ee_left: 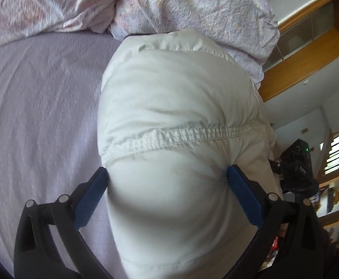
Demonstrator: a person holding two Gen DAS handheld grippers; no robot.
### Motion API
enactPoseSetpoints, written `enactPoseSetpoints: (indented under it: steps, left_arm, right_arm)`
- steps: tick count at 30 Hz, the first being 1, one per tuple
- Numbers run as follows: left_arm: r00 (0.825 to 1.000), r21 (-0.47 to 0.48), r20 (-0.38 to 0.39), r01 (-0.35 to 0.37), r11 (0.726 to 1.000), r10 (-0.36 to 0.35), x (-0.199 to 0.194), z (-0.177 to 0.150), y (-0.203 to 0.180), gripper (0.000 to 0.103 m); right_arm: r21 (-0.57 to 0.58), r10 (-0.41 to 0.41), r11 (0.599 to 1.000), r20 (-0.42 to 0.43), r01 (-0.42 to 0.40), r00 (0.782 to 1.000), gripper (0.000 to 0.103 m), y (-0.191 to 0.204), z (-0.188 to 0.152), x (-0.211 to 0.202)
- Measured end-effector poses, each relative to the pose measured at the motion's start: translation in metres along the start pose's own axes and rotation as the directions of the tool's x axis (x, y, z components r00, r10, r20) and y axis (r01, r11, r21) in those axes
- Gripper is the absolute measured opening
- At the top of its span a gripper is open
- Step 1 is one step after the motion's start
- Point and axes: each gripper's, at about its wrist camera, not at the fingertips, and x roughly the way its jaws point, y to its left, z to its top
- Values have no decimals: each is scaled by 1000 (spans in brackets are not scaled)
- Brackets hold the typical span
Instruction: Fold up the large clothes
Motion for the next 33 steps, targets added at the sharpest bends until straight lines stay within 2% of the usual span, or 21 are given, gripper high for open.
enactPoseSetpoints:
  steps: [3,5,8,11,19,25,30,33]
  left_arm:
    - [1000,-11,8,16,1000,-16,-1,1,1,96]
    - [1000,-15,17,21,1000,-21,-6,2,1,85]
    - [999,-26,36,24,999,-23,-17,9,5,75]
    - [998,-34,64,10,999,-8,-32,18,15,71]
    - [987,-84,150,-39,996,52,-77,47,59,70]
    - [980,-124,184,-54,991,77,-96,61,89,70]
    - [977,-136,184,-79,988,104,-95,68,106,70]
    - [975,-141,184,-98,985,123,-89,70,114,74]
  right_arm:
    - [-1,10,1000,6,-10,1000,79,1,0,0]
    - [-6,27,1000,13,-27,1000,73,3,0,-1]
    - [-20,60,998,20,-59,998,64,14,3,3]
    - [-48,86,995,6,-85,996,58,31,7,14]
    - [-113,143,982,-62,-149,988,54,84,17,65]
    - [-144,154,975,-107,-168,982,54,110,25,93]
    - [-149,125,979,-123,-143,985,53,111,30,106]
    - [-139,101,983,-116,-116,988,54,111,29,112]
